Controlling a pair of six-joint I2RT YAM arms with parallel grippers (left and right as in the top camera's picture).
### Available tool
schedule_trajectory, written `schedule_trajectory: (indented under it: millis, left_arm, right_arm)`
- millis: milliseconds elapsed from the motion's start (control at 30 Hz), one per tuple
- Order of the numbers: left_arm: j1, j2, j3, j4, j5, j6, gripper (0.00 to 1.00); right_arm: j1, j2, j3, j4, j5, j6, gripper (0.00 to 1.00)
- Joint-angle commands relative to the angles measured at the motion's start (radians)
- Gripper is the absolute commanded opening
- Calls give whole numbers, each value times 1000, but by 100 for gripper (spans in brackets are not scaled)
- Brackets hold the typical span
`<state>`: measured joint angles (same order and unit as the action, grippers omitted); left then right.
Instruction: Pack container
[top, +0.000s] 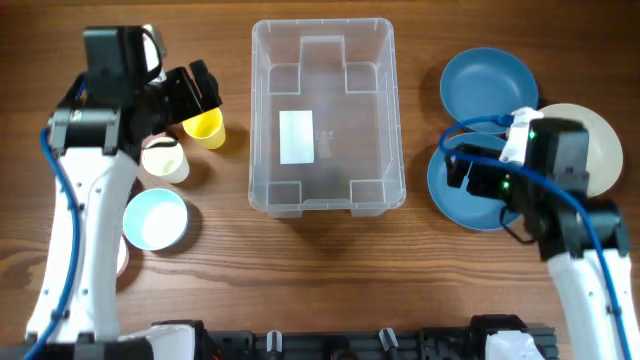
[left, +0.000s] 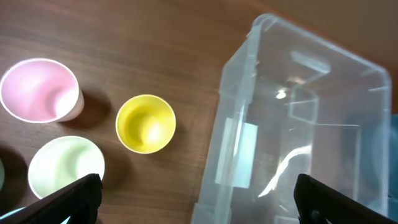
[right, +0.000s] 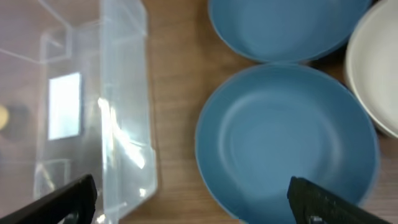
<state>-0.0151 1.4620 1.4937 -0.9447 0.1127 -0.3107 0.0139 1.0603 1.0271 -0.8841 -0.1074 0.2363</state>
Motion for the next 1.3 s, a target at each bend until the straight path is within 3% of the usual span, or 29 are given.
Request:
schedule_trajectory:
  millis: [0, 167, 300, 367, 533, 667, 967, 1267]
  left_arm:
    - [-3, 6, 32, -10, -13, 18, 100]
    - [-3, 6, 32, -9, -13, 18, 100]
    - [-3, 6, 32, -1, -13, 18, 100]
    - [-3, 6, 32, 13, -13, 18, 100]
    - [-3, 6, 32, 56, -13, 18, 100]
    - [-3, 6, 32, 69, -13, 18, 100]
    - [-3, 6, 32, 69, -13, 18, 100]
    - [-3, 6, 32, 69, -13, 18, 100]
  right_arm:
    - [-23, 133, 195, -127, 70, 26, 100]
    - [-56, 214, 307, -83, 1, 41, 100]
    - [-178, 219, 307, -98, 60, 224, 96]
    - [-305, 225, 307, -166, 83, 320, 96]
    - [-584, 275, 306, -262, 29, 299, 100]
    - [-723, 392, 306, -267, -87, 234, 99]
    - [-762, 703, 306, -180, -96, 272, 100]
    - [-761, 791, 306, -65, -13, 401, 92]
